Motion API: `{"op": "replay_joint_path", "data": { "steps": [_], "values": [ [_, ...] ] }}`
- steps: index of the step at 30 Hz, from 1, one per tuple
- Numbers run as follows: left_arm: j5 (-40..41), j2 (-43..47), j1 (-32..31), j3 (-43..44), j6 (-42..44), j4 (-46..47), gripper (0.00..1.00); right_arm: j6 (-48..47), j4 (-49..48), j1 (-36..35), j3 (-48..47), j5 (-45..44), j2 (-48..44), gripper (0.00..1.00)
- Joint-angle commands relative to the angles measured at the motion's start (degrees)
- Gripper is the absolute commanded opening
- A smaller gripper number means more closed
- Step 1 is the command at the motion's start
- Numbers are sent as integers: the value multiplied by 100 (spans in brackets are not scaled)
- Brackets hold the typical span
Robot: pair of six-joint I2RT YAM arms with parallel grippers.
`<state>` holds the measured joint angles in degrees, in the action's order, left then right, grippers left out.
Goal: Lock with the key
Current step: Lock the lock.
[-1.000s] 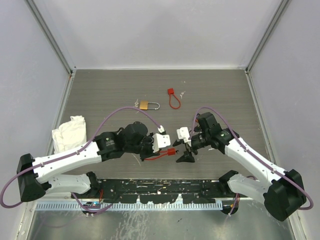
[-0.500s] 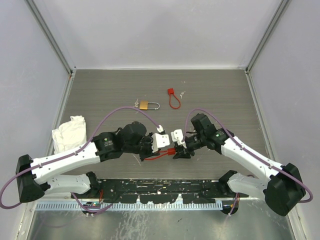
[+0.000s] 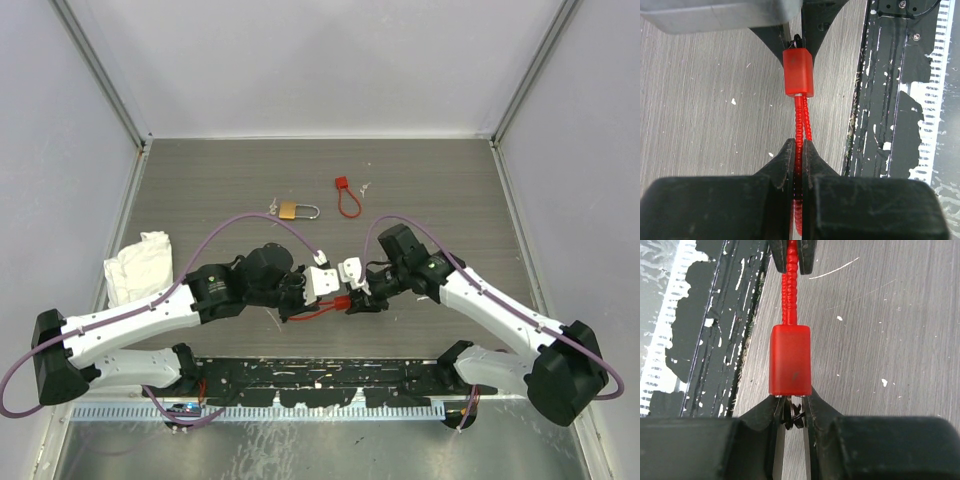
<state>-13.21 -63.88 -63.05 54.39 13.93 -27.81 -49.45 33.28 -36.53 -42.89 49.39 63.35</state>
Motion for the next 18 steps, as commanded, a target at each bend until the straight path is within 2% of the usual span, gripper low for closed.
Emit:
{"op": "replay_joint_path", "data": {
  "steps": [1, 5, 8, 11, 15, 18],
  "values": [
    [36, 172, -24, 206, 9, 116, 0, -154, 267, -62, -313, -80, 36, 1],
    [448, 280, -28, 103, 226, -83, 0, -183, 553, -61, -507, -537, 95, 1],
    [631, 304, -25, -8, 239, -136, 0, -307, 386, -93, -409, -1045, -128, 1],
    [-20, 228, 34, 14, -162, 75, 0, -358, 166, -146, -281, -1327, -365, 1],
    [-1531, -13, 523, 229, -717, 4, 0, -164, 424, -141, -471, -1100, -222, 1],
    [-1258, 104, 577, 180, -493, -23, 0, 233, 883, -135, -757, -293, 160, 1]
  ]
}}
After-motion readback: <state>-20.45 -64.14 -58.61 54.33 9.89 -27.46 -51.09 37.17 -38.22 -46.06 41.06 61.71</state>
